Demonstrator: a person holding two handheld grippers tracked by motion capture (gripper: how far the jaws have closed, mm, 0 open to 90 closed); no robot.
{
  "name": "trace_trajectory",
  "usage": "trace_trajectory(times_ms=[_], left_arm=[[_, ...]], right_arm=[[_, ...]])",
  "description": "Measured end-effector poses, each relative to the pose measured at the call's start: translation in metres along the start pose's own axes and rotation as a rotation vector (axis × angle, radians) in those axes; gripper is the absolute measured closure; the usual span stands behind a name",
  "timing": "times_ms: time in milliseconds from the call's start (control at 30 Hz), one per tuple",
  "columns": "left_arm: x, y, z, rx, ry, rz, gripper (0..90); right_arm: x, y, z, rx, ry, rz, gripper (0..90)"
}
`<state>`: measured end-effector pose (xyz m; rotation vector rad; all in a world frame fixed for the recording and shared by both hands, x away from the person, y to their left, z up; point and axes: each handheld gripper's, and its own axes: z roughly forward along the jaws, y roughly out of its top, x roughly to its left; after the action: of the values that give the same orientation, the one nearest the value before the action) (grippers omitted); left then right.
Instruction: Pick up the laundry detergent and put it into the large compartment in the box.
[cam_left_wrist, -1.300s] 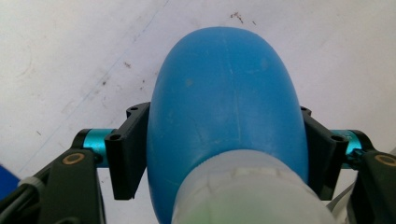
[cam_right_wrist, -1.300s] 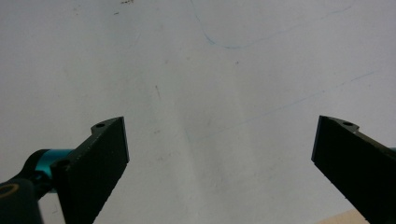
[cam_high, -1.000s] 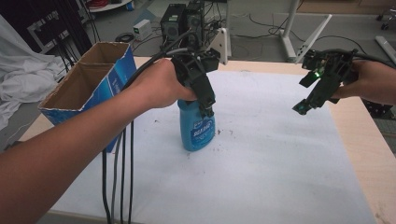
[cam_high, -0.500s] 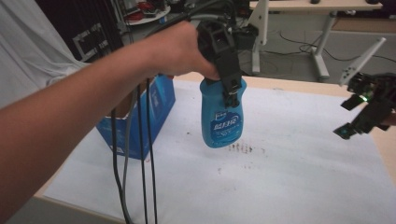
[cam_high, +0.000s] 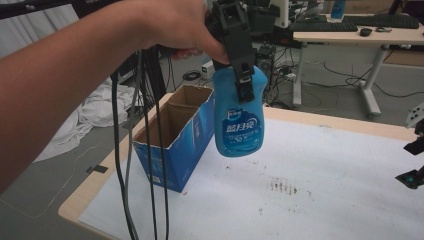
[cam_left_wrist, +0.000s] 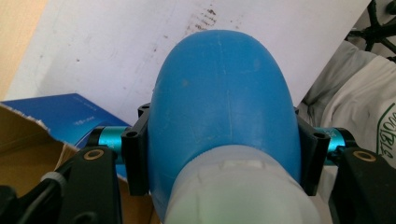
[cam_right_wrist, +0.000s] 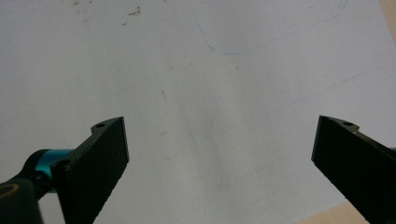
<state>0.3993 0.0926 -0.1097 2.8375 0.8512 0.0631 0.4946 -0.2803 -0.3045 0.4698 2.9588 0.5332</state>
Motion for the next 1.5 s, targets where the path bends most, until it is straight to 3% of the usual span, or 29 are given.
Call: trace_trajectory(times_ms=[233,300,500,700,933,1300,1500], left_arm=[[0.022,-0.030,-0.018,0.010,0.019,-0.028,37.6],[0.027,-0.038,-0.023,0.004,0.027,-0.021,37.5],[0.041,-0.057,-0.036,-0.008,0.024,-0.056,37.6],[0.057,-0.079,-0.049,-0.026,0.052,-0.062,37.6],[0.074,-0.095,-0.045,-0.020,0.099,-0.031,37.7],[0.093,-0.113,-0.025,0.012,0.117,0.002,37.7],[0.096,-0.119,-0.007,0.035,0.099,0.027,37.7]], right_arm=[[0.002,-0.001,-0.008,-0.015,-0.017,0.006,3.0],[0.003,-0.002,-0.010,-0.015,-0.022,0.011,3.0],[0.003,-0.005,-0.016,-0.018,-0.035,0.017,3.0],[0.003,-0.007,-0.019,-0.024,-0.044,0.035,3.0],[0.002,-0.006,-0.018,-0.020,-0.043,0.041,3.0],[-0.002,-0.008,-0.017,-0.025,-0.054,0.065,3.0],[-0.004,-0.010,-0.017,-0.020,-0.056,0.074,3.0]])
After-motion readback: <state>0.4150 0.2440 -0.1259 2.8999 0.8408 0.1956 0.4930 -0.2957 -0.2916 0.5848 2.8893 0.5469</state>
